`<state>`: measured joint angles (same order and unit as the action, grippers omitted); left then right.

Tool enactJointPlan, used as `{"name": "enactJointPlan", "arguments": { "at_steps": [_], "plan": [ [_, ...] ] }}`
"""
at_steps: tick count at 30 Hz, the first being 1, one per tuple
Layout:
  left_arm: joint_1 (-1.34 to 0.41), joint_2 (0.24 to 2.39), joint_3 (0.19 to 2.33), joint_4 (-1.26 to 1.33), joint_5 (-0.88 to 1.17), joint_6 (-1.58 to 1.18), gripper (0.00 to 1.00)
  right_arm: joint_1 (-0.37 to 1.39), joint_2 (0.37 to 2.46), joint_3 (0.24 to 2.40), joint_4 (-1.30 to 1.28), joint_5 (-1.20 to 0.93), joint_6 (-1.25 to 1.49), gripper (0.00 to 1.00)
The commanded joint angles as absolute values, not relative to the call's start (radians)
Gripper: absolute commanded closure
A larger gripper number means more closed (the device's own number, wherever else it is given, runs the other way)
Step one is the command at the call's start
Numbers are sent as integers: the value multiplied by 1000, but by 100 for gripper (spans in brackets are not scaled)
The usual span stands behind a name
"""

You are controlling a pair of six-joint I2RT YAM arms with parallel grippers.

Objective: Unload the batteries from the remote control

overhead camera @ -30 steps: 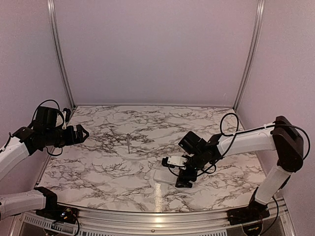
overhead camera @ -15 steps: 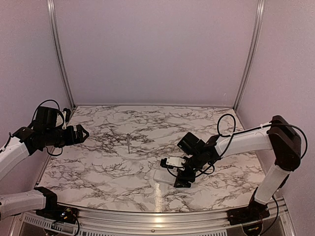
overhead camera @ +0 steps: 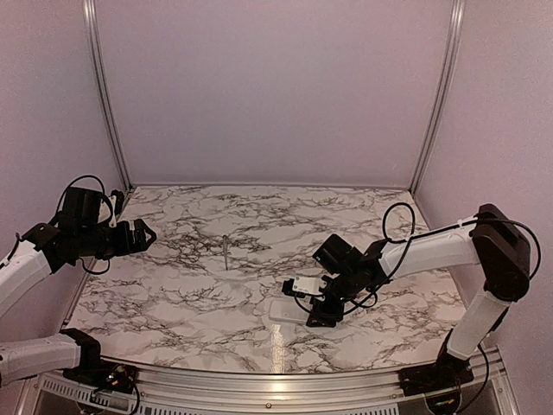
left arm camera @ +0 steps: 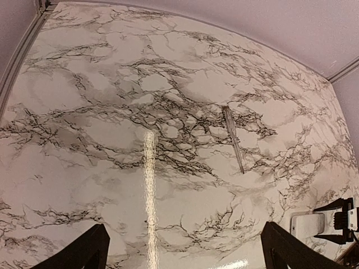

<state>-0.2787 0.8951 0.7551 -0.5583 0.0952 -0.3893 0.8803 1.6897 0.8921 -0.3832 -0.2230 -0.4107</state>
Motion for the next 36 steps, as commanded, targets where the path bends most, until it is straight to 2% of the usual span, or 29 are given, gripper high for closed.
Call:
{"name": "enactJointPlan", "arguments": {
  "at_steps": [1, 5, 10, 26, 31, 36],
  "plan": [
    [-282, 888, 742, -543, 93, -387, 1, 887, 1671, 874, -377, -207, -411, 37],
    [-282, 890, 743, -543, 91, -387, 1, 889, 1663, 873, -371, -218, -408, 46],
    [-282, 893, 743, -543, 86, -391, 1, 888, 1648, 877, -373, -226, -407, 50],
    [-280, 943, 765, -546, 55, -429, 1, 888, 1574, 903, -388, -216, -395, 51],
    [-281, 942, 716, -484, 107, -488, 1, 888, 1573, 924, -390, -163, -376, 49],
    [-281, 1030, 729, -421, 367, -538, 3, 888, 1573, 960, -413, -145, -350, 49]
  ]
}}
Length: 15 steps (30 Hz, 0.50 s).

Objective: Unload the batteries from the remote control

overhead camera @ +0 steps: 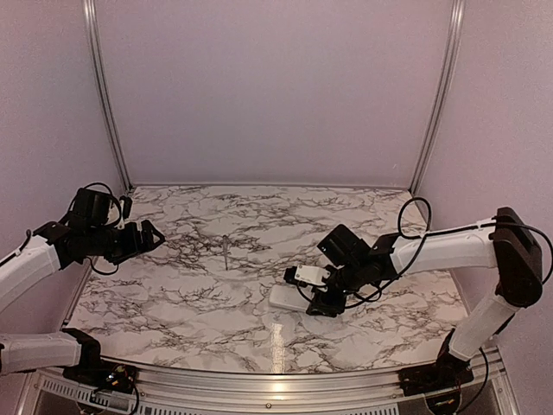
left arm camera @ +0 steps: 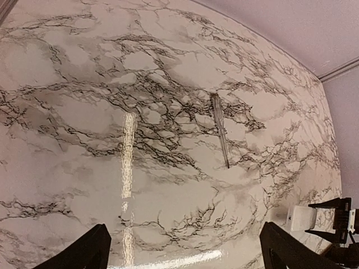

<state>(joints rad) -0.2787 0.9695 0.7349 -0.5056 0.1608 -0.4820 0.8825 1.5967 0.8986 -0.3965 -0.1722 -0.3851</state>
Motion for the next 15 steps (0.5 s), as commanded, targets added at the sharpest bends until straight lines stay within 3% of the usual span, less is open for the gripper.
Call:
{"name": "enactJointPlan", "arguments": {
  "at_steps": [1, 8, 15],
  "plan": [
    [-281, 1038, 719, -387, 418, -568, 4, 888, 1570, 966, -416, -144, -346, 49],
    [-286, 1054, 638, -127, 614, -709, 9, 888, 1566, 1039, -468, -140, -322, 49],
    [-397, 1172, 651, 23, 653, -790, 12, 889, 1554, 1105, -514, -140, -313, 49]
  ]
}}
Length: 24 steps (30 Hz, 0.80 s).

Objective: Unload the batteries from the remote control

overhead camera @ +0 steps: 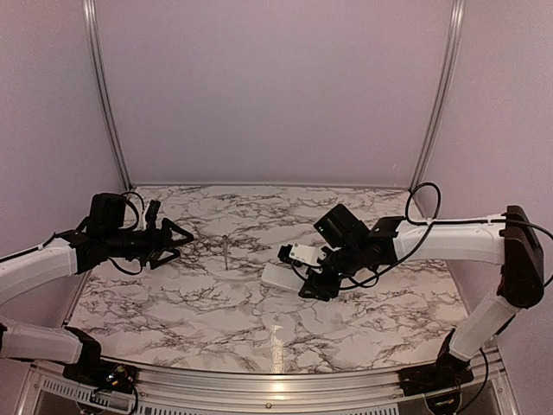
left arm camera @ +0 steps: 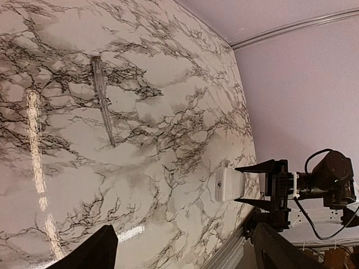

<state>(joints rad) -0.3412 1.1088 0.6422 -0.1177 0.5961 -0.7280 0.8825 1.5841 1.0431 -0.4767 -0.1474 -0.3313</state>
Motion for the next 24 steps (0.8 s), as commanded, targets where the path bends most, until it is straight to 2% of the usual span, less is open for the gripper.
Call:
{"name": "enactJointPlan", "arguments": {
  "at_steps": [1, 5, 9, 11, 24],
  "plan": [
    [-420, 1196, 664, 40, 653, -797, 12, 888, 1553, 1116, -519, -138, -314, 49],
    [-505, 1299, 722, 99, 660, -817, 15, 888, 1552, 1143, -537, -135, -319, 48],
    [-569, 1418, 781, 170, 697, -841, 31, 888, 1543, 1156, -547, -140, -314, 48],
    [-594, 1464, 798, 218, 716, -862, 35, 888, 1533, 1157, -548, -146, -307, 48],
    [-707, 1694, 952, 362, 838, -926, 37, 888, 1471, 1134, -526, -200, -298, 48]
  ]
}}
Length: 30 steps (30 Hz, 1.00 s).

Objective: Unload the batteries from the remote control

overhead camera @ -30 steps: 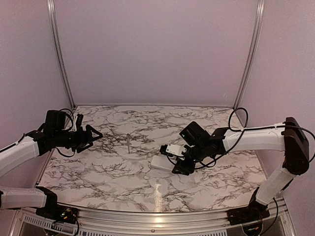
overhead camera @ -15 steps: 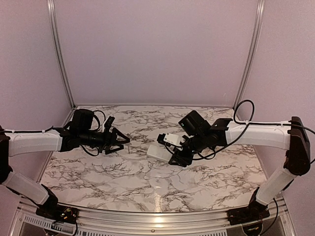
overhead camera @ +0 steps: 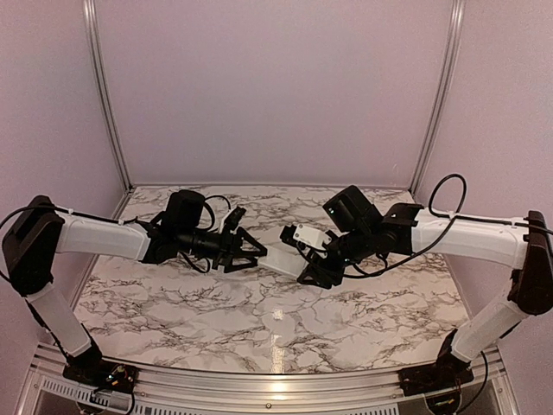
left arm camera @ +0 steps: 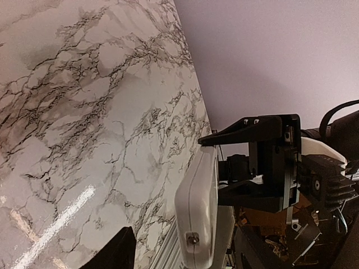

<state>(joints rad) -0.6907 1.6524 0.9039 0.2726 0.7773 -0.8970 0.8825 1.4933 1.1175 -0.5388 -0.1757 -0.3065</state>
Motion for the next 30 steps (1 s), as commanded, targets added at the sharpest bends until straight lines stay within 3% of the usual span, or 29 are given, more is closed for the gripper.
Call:
{"name": "enactJointPlan", "arguments": {
  "at_steps": [1, 5, 17, 22, 30],
  "plan": [
    [-713, 1703, 960, 368, 850, -931, 37, 889, 1470, 1134, -526, -201, -298, 48],
    [-735, 1745, 995, 379, 890, -941, 39, 888, 1469, 1141, -525, -205, -299, 48],
    [-763, 1815, 1047, 393, 922, -960, 65, 888, 1468, 1149, -532, -198, -318, 48],
    [-770, 1835, 1060, 393, 931, -963, 69, 888, 1474, 1150, -531, -176, -317, 48],
    [-781, 1854, 1072, 393, 926, -969, 89, 888, 1470, 1140, -518, -160, -314, 48]
  ]
}}
